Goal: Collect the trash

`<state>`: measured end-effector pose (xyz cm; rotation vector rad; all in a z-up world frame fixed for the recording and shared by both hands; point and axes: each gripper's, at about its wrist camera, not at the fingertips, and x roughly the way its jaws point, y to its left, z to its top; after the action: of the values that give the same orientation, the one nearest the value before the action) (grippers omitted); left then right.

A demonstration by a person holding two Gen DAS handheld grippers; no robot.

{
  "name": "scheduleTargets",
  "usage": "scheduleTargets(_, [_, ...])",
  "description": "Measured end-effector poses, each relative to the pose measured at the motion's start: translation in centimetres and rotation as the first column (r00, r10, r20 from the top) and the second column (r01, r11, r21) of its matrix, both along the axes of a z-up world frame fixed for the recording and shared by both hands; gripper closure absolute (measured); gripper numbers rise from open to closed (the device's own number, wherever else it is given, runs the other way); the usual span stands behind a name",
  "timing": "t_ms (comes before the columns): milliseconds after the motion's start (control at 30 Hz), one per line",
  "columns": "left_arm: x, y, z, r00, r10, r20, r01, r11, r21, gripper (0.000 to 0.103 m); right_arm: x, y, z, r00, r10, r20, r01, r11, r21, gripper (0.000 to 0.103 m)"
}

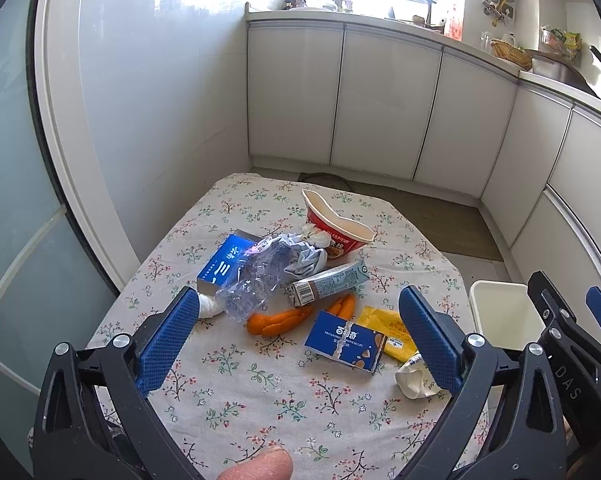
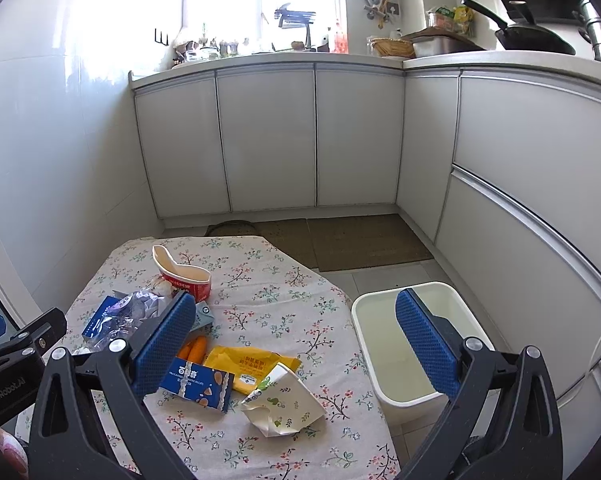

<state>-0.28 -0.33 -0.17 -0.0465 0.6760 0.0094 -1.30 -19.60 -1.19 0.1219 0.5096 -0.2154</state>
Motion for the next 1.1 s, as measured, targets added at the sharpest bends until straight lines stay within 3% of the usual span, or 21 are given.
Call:
scheduleTargets(700, [0.3,0.1,-0.8,0.998,0.003,-0.055,-0.004,1.000,-0.009,0.007,0.1,-0.2,-0.5,1.000,-0.003,-0.012,0.003,1.000,-0.001,0.006])
scheduleTargets(1100, [1.3,0.3,-2.1,0.996,0.007,-0.087,-0.008,1.000,-0.012,0.007,1.3,-0.3,-1.6,0.995,-0.001,-0.104,0.002,1.000,0.017,0.006])
